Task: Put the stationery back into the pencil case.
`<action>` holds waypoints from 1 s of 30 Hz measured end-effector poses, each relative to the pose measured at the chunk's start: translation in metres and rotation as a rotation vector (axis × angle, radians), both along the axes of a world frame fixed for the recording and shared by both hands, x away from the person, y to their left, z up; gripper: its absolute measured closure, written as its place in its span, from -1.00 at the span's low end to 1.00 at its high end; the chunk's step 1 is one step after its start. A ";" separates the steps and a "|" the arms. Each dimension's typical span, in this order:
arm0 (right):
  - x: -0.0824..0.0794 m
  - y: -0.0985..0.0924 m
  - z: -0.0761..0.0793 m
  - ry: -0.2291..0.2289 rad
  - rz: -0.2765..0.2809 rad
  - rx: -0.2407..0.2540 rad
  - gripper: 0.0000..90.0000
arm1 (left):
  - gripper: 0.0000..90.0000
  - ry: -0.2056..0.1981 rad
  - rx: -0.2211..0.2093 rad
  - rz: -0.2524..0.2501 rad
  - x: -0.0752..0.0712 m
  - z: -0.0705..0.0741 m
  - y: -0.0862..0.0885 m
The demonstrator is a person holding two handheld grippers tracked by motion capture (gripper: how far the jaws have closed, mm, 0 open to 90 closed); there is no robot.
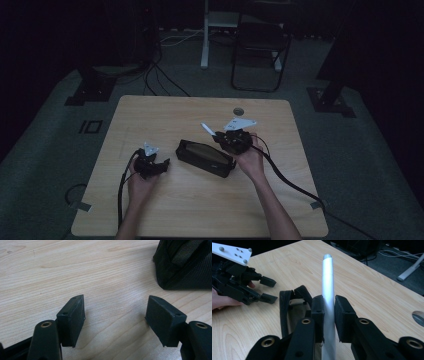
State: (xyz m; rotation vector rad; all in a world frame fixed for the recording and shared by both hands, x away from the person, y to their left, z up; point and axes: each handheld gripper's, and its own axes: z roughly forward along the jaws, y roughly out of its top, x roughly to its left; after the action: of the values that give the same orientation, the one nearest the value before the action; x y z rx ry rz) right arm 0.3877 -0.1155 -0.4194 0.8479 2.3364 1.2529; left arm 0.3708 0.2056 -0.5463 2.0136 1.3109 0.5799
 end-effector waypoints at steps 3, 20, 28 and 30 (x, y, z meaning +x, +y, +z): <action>0.000 0.002 -0.001 0.003 0.010 0.003 0.75 | -0.28 0.000 0.000 -0.002 0.000 0.000 0.000; 0.000 0.009 -0.009 -0.003 0.079 0.006 0.75 | -0.28 0.001 0.003 -0.004 0.000 0.000 0.000; 0.000 0.011 -0.011 -0.007 0.101 0.004 0.75 | -0.28 0.001 0.003 -0.004 0.000 0.000 0.000; 0.000 0.012 -0.012 -0.009 0.108 0.005 0.75 | -0.28 0.002 0.003 -0.005 0.000 0.000 0.000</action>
State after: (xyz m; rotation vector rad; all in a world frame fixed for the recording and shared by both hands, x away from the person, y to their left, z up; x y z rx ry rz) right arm 0.3875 -0.1039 -0.4311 0.7248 2.4008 1.3028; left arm 0.3706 0.2057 -0.5462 2.0197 1.3067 0.5789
